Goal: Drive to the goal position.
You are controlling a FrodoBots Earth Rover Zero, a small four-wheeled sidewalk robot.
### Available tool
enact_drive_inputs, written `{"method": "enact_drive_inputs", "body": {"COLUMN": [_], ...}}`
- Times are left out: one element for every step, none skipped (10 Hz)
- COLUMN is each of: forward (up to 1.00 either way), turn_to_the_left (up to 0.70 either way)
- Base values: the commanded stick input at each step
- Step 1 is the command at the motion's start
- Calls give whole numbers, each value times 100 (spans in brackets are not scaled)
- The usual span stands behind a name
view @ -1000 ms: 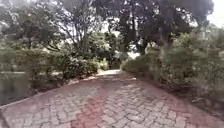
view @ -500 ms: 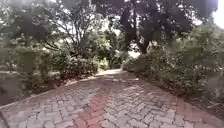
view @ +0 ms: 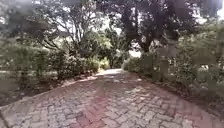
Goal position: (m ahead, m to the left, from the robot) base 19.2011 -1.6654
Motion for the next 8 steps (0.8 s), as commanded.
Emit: {"method": "enact_drive_inputs", "body": {"forward": [70,70,70,70,70,70,70,70], "turn_to_the_left": [0,0,0,0,0,-1,-12,-23]}}
